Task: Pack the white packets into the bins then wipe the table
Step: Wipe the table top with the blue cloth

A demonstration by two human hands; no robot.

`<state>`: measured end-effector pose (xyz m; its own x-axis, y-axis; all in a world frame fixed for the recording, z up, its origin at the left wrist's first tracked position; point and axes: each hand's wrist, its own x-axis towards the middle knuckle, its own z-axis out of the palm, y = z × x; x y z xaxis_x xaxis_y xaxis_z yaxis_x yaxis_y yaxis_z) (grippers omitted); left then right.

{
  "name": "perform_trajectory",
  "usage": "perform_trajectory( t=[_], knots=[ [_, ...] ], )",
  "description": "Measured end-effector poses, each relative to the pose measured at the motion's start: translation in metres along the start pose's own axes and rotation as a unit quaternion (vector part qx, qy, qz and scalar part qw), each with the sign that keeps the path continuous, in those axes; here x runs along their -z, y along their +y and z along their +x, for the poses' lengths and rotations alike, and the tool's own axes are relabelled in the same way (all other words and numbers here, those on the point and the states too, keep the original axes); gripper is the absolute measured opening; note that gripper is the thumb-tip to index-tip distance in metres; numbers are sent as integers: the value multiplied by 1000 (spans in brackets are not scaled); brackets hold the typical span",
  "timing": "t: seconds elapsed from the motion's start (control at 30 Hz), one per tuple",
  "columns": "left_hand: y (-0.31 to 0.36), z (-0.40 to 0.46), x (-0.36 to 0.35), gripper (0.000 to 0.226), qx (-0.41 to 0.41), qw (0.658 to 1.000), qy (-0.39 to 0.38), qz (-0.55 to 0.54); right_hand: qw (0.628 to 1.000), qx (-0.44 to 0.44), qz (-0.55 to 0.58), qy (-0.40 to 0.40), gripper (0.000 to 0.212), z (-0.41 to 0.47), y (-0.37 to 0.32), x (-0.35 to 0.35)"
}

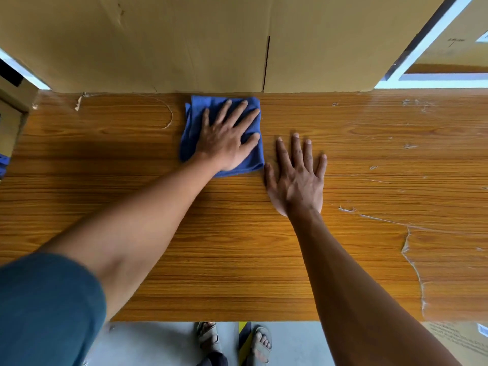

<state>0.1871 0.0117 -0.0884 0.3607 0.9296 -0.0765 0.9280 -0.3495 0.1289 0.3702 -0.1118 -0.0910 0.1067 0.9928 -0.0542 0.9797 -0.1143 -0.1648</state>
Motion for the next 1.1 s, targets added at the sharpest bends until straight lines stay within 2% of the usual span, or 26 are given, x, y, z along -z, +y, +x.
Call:
perform_trajectory(
  t=[0.1, 0.3, 0.53, 0.73, 0.97, 1.1],
  knots=[
    [7, 13, 0, 70, 4, 1000, -13, 5, 1000, -3, -1, -4, 70, -1, 2, 0],
    [8, -53, -7, 69, -51, 998, -3, 21, 1000, -4, 15, -7, 70, -2, 0, 2],
    [12, 26, 4, 71, -6, 1000, -12, 10, 1000, -1, 2, -15, 69, 0, 1, 2],
    [19, -40, -9, 71, -35, 999, 11, 14, 1000, -5, -4, -10, 69, -1, 1, 0],
    [11, 33, 2, 73, -25, 1000, -8, 3, 1000, -8, 6, -5, 67, 1, 0, 0],
    [15, 7, -4, 73, -28, 999, -13, -12, 1000, -11, 14, -6, 62, 3, 0, 0]
  ],
)
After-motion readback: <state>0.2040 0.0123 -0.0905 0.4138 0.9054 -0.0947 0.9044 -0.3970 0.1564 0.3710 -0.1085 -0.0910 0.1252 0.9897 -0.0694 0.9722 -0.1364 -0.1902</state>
